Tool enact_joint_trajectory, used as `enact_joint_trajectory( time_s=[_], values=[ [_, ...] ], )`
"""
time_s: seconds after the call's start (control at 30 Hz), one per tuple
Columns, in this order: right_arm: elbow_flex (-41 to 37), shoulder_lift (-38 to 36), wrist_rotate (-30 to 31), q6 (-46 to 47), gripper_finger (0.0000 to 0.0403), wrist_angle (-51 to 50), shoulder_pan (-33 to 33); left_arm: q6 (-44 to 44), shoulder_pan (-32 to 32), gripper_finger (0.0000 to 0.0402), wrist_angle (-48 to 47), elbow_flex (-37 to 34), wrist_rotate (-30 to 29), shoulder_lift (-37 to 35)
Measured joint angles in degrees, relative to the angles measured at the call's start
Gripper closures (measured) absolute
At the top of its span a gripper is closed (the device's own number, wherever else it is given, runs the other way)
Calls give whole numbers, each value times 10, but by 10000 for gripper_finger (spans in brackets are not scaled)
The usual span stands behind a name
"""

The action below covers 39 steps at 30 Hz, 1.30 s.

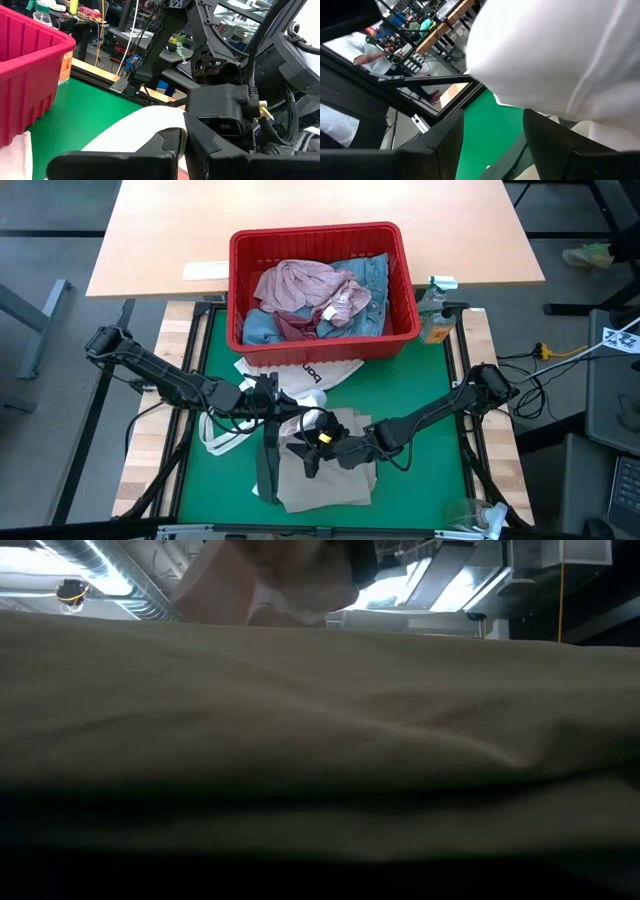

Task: Fold laundry
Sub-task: Fold the pink panty

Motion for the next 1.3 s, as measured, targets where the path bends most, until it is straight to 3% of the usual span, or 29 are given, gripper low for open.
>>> enact_joint_trajectory(
  time_s=[0.23,0.6,0.97,1.3],
  values=[
    [0,-19,0,-4,198,-33,0,0,0,392,-5,0,9,0],
    [1,-25,98,-16,198,-80,0,-1,0,392,-29,0,15,0],
    [0,-25,181,52,198,-162,37,-1,-22,392,-30,0,15,0],
    [0,-25,234,-24,198,-144,33,-3,-25,392,-29,0,15,0]
  ],
)
